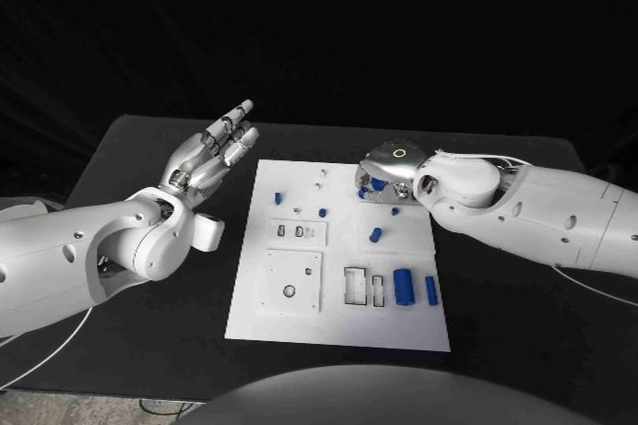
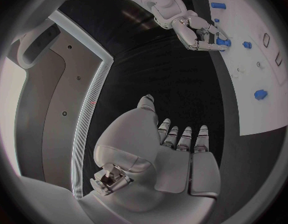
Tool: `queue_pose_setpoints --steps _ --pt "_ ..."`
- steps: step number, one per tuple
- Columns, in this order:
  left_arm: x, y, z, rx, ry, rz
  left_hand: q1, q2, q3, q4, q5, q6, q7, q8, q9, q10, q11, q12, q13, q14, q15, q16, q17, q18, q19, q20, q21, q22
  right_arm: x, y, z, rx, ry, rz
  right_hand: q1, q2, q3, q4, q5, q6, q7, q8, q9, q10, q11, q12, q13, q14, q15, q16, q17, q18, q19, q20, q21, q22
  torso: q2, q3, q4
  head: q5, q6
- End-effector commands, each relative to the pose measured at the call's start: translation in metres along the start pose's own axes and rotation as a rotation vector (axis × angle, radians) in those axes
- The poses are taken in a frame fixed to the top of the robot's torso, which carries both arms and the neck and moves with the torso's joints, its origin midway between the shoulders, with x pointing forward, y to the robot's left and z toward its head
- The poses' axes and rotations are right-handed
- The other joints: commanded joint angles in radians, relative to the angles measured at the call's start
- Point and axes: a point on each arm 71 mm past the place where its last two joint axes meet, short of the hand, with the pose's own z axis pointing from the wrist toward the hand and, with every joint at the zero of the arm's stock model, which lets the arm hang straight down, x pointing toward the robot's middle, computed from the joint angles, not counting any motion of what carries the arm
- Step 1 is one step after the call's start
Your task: Assemble the parts on the task board
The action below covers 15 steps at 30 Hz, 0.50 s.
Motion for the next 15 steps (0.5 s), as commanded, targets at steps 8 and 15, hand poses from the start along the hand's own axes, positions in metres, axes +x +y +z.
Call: queue_pose_setpoints --steps 8,15 --pt "0.0016 0.0009 0.0014 -0.003 0.020 -0.025 0.014 0.000 0.008 -0.001 0.012 0.007 0.008 0.007 0.002 0.002 0.011 -0.003 -0.001 -0.003 0.010 -0.004 -0.001 0.018 0.004 0.012 0.008 0.002 0.0056 -0.0017 0.0034 -0.001 0.008 0.029 0.011 0.002 0.023 -0.009 -0.004 0.038 0.001 0.023 0.030 0.056 -0.002 0.012 0.004 -0.007 -0.006 0.002 -0.002 -0.016 -0.007 -0.005 0.003 0.006 -0.001 -0.0008 0.0006 0.004 0.000" --pt "0.0010 0.0025 0.0020 -0.009 0.021 -0.028 0.020 0.000 0.010 -0.002 0.018 0.009 0.010 0.008 0.002 0.003 0.013 -0.003 -0.001 -0.003 0.015 -0.004 -0.001 0.018 0.006 0.016 0.009 0.003 0.0080 -0.0035 0.0036 -0.002 0.012 0.054 0.015 0.002 0.030 -0.012 -0.001 0.036 0.006 0.023 0.039 0.073 0.000 0.010 0.003 -0.013 -0.005 -0.008 -0.016 -0.015 -0.012 -0.004 -0.002 0.002 -0.002 -0.0020 -0.0006 0.005 0.000"
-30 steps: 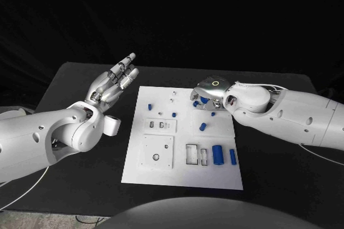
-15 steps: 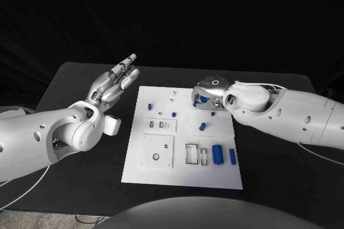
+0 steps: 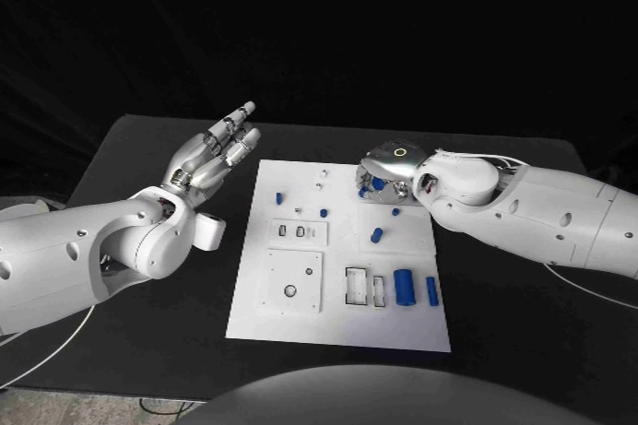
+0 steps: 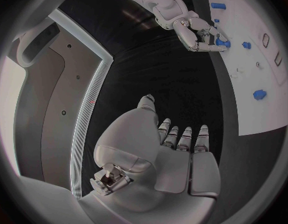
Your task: Assemble the parts on the task board
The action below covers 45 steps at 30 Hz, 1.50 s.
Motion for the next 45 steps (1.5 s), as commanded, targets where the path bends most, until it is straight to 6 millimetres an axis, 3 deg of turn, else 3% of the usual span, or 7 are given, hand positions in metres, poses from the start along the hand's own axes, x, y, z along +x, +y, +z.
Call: queue_pose_setpoints --steps 1,16,25,32,36,41,45 --pt "0.002 0.000 0.001 0.002 0.020 -0.020 0.012 -0.001 0.008 0.000 0.004 0.002 0.003 0.004 0.001 -0.001 0.010 -0.003 -0.001 -0.003 0.008 -0.004 -0.001 0.018 -0.001 0.009 0.006 0.001 0.005 0.000 -0.001 -0.007 0.019 0.023 0.015 -0.001 0.010 -0.002 0.007 -0.004 0.006 -0.002 0.004 0.010 0.000 0.002 -0.001 -0.010 0.000 -0.007 -0.003 -0.015 -0.010 0.000 -0.002 -0.001 0.000 -0.0006 -0.0011 0.001 0.000" --pt "0.004 0.003 0.003 -0.010 0.034 -0.032 0.026 -0.003 0.015 -0.002 0.020 0.013 0.014 0.006 0.003 0.008 0.021 0.000 0.002 -0.003 0.016 -0.004 -0.001 0.018 0.003 0.017 0.009 0.003 0.011 -0.006 0.000 0.005 0.085 0.111 0.048 -0.006 0.065 -0.036 0.119 -0.027 0.027 -0.021 0.025 0.031 0.013 -0.027 -0.010 -0.039 0.010 -0.047 -0.053 -0.011 -0.031 0.010 -0.024 -0.012 -0.002 -0.0016 0.0004 0.001 0.000" --pt "0.003 0.003 0.001 -0.014 0.036 -0.035 0.030 -0.004 0.017 -0.004 0.027 0.016 0.017 0.006 0.003 0.009 0.024 0.000 0.002 -0.003 0.017 -0.004 -0.001 0.018 0.004 0.019 0.009 0.003 0.006 -0.008 -0.001 0.005 0.031 0.128 0.039 -0.008 0.068 -0.039 0.125 -0.005 0.029 -0.009 0.041 0.062 0.012 -0.022 -0.007 -0.024 0.015 -0.023 -0.022 -0.017 -0.017 0.013 -0.006 0.016 -0.002 -0.0033 -0.0011 0.009 0.000" --pt "0.002 0.002 -0.001 -0.013 0.032 -0.035 0.032 -0.004 0.018 -0.004 0.029 0.018 0.017 0.007 0.003 0.010 0.025 0.001 0.002 -0.003 0.017 -0.004 -0.001 0.018 0.005 0.020 0.010 0.003 -0.025 -0.006 -0.005 -0.009 -0.053 0.110 0.032 -0.008 0.064 -0.036 0.110 0.005 0.029 -0.004 0.051 0.078 0.011 -0.021 -0.006 -0.007 0.022 0.001 0.008 -0.023 0.000 0.019 0.015 0.045 0.002 -0.0062 0.0030 0.015 0.000" --pt "0.001 0.001 -0.001 -0.008 0.027 -0.031 0.032 -0.005 0.018 -0.002 0.029 0.022 0.018 0.007 0.004 0.011 0.026 0.001 0.003 -0.003 0.018 -0.004 -0.001 0.018 0.005 0.021 0.010 0.003 -0.053 -0.002 -0.005 -0.017 -0.096 0.088 0.028 -0.008 0.063 -0.034 0.096 0.004 0.029 -0.005 0.054 0.082 0.011 -0.022 -0.006 -0.003 0.024 0.008 0.016 -0.024 0.004 0.021 0.019 0.051 0.006 -0.0087 0.0059 0.017 0.000" --pt "0.001 0.001 -0.001 0.004 0.027 -0.020 -0.016 0.004 -0.003 0.009 -0.023 0.025 0.013 0.007 0.004 0.012 0.022 0.001 0.003 -0.003 0.018 -0.004 -0.001 0.018 0.006 0.021 0.011 0.003 -0.078 0.005 0.005 -0.032 -0.123 0.064 0.027 -0.007 0.064 -0.033 0.090 -0.002 0.032 -0.010 0.054 0.083 0.013 -0.026 -0.008 0.000 0.027 0.015 0.025 -0.025 0.006 0.024 0.022 0.057 0.010 -0.0097 0.0082 0.011 0.000" --pt "0.004 0.000 0.000 0.013 0.038 -0.010 -0.020 0.004 -0.005 0.009 -0.028 0.024 0.012 0.007 0.004 0.012 0.022 0.001 0.003 -0.003 0.017 -0.004 -0.001 0.018 0.006 0.021 0.011 0.003 -0.085 0.009 0.020 -0.036 -0.121 0.059 0.027 -0.007 0.065 -0.033 0.089 -0.003 0.032 -0.012 0.054 0.081 0.013 -0.028 -0.008 0.002 0.027 0.018 0.029 -0.025 0.007 0.024 0.023 0.058 0.016 -0.0084 0.0156 0.003 0.000"
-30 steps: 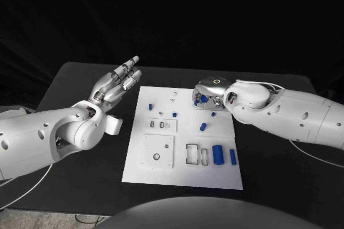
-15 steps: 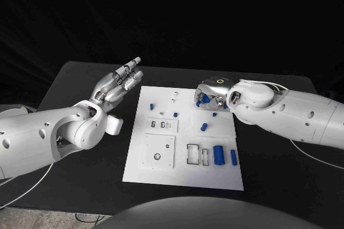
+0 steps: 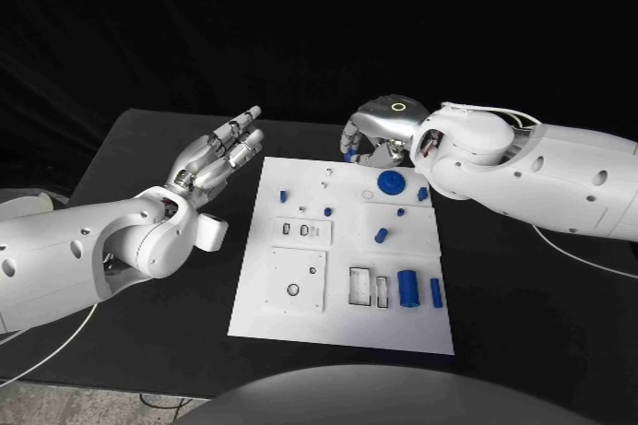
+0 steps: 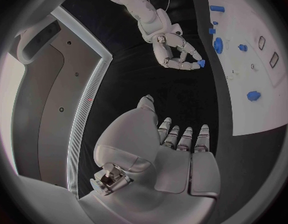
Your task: Assemble the parts on the task board
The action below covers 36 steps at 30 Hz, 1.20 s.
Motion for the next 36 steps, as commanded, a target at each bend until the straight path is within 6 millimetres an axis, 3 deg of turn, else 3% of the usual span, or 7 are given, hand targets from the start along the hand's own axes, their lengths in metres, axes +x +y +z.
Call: queue_pose_setpoints --steps 1,11,20,36 --pt "0.004 -0.002 0.001 0.030 0.024 0.010 -0.008 0.000 -0.005 0.001 -0.004 0.003 -0.002 0.003 0.001 0.000 0.002 0.001 0.001 0.001 0.007 -0.004 -0.002 0.018 -0.001 0.007 0.003 0.001 0.001 -0.002 0.010 0.026 0.016 -0.001 -0.009 0.004 0.002 0.003 -0.005 -0.004 0.004 -0.004 -0.001 0.027 -0.022 -0.006 -0.001 0.010 0.000 0.006 0.004 -0.009 0.009 0.001 0.004 0.002 0.007 0.0013 0.0080 -0.007 0.000" --pt "0.006 -0.002 0.002 0.031 0.035 0.010 -0.004 0.000 -0.003 -0.002 0.007 0.002 -0.001 0.003 0.001 -0.001 0.002 0.001 0.001 0.001 0.007 -0.004 -0.002 0.018 -0.002 0.007 0.003 0.001 0.027 -0.004 0.032 0.055 0.058 0.028 -0.009 0.004 0.005 0.002 -0.006 -0.010 0.007 -0.010 -0.002 0.025 -0.019 -0.010 -0.003 0.010 0.004 0.007 0.004 -0.009 0.009 0.003 0.005 0.004 0.019 0.0054 0.0127 -0.008 0.000" --pt "0.007 -0.002 0.002 0.029 0.039 0.008 0.001 0.000 -0.001 -0.004 0.013 0.002 -0.001 0.003 0.001 -0.001 0.003 0.001 0.001 0.001 0.008 -0.004 -0.002 0.018 -0.002 0.006 0.003 0.001 0.037 -0.005 0.036 0.073 0.082 0.037 -0.007 0.003 0.008 0.000 -0.004 -0.017 0.011 -0.017 -0.004 0.020 -0.015 -0.016 -0.004 0.006 0.007 0.004 -0.001 -0.008 0.006 0.007 0.002 0.002 0.016 0.0025 0.0104 -0.012 0.000" --pt "0.007 -0.001 0.003 0.018 0.036 -0.007 0.009 0.000 0.002 -0.006 0.020 0.002 0.000 0.003 0.001 -0.001 0.003 0.001 0.001 0.001 0.009 -0.004 -0.002 0.018 -0.001 0.007 0.004 0.001 0.042 -0.002 0.039 0.069 0.083 0.068 -0.009 0.002 0.013 0.001 -0.008 -0.029 0.015 -0.029 -0.006 0.011 -0.010 -0.026 -0.006 -0.003 0.012 -0.003 -0.011 -0.006 -0.001 0.012 -0.004 -0.003 0.016 0.0019 0.0116 -0.016 0.000"
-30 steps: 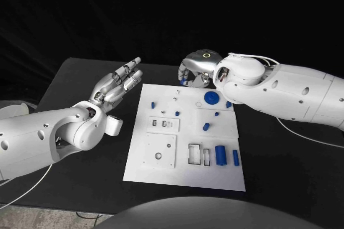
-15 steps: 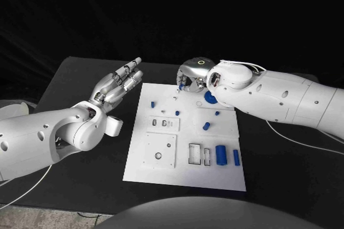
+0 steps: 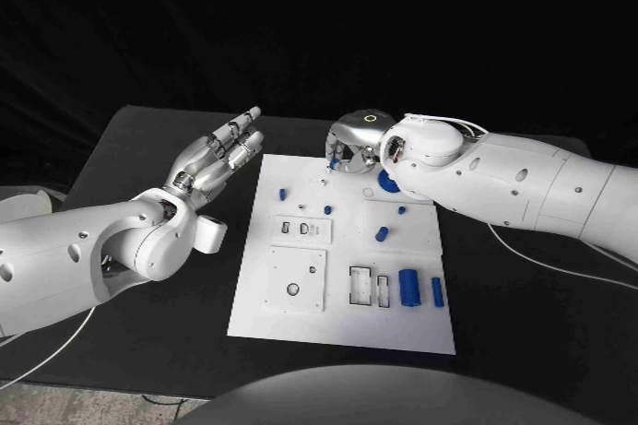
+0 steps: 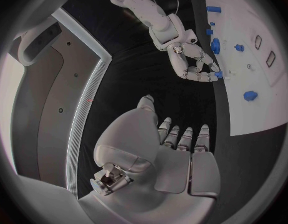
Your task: Assemble the parts on the task board
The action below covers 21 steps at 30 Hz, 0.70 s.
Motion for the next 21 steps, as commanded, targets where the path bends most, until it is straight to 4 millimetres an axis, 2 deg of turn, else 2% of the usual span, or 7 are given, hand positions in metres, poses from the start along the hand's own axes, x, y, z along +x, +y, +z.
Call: queue_pose_setpoints --steps 1,10,13,21 --pt "0.0022 -0.0010 0.0008 0.011 0.018 -0.015 0.008 0.000 0.002 -0.006 0.005 0.002 0.000 0.003 0.001 -0.001 0.003 0.001 0.001 0.001 0.009 -0.003 -0.002 0.018 -0.001 0.007 0.004 0.002 0.0022 0.0009 0.0010 -0.003 0.008 0.015 -0.005 -0.002 0.008 0.001 0.001 -0.008 0.001 -0.007 -0.001 0.004 -0.003 -0.007 0.001 -0.004 0.005 -0.007 -0.005 -0.006 -0.002 0.004 -0.006 -0.003 0.000 -0.0006 0.0002 -0.001 0.000" --pt "0.0024 0.0000 0.0021 0.006 0.021 -0.018 0.015 0.000 0.005 -0.007 0.011 0.003 0.001 0.003 0.002 -0.001 0.004 0.001 0.001 0.001 0.010 -0.003 -0.001 0.018 0.000 0.007 0.004 0.002 0.0065 0.0023 0.0033 -0.003 -0.003 0.026 -0.004 -0.001 0.010 0.001 0.001 -0.012 0.002 -0.011 -0.002 0.002 -0.002 -0.009 0.001 -0.007 0.006 -0.009 -0.007 -0.006 -0.004 0.006 -0.007 -0.003 0.001 -0.0004 0.0012 0.000 0.000" --pt "0.0020 0.0004 0.0025 0.004 0.020 -0.021 0.017 0.000 0.006 -0.008 0.013 0.005 0.003 0.003 0.002 -0.001 0.004 0.001 0.001 0.001 0.011 -0.003 -0.001 0.018 0.000 0.008 0.004 0.002 0.0072 0.0024 0.0039 -0.001 -0.001 0.027 -0.005 -0.001 0.011 0.001 0.002 -0.015 0.003 -0.014 -0.003 0.002 -0.001 -0.010 0.001 -0.008 0.006 -0.009 -0.007 -0.006 -0.005 0.006 -0.007 -0.003 0.000 -0.0011 -0.0008 0.001 0.000" --pt "0.0021 0.0015 0.0037 -0.001 0.019 -0.030 0.026 0.001 0.011 -0.008 0.017 0.023 0.011 0.007 0.004 -0.001 0.008 0.001 0.001 0.001 0.012 -0.003 -0.001 0.018 0.000 0.009 0.005 0.002 0.0114 0.0032 0.0075 0.009 0.013 0.028 -0.006 -0.003 0.018 0.001 0.001 -0.034 0.005 -0.030 -0.008 -0.018 0.003 -0.022 -0.001 -0.019 0.008 -0.017 -0.018 -0.003 -0.013 0.009 -0.014 -0.007 0.000 -0.0008 -0.0002 -0.001 0.000"
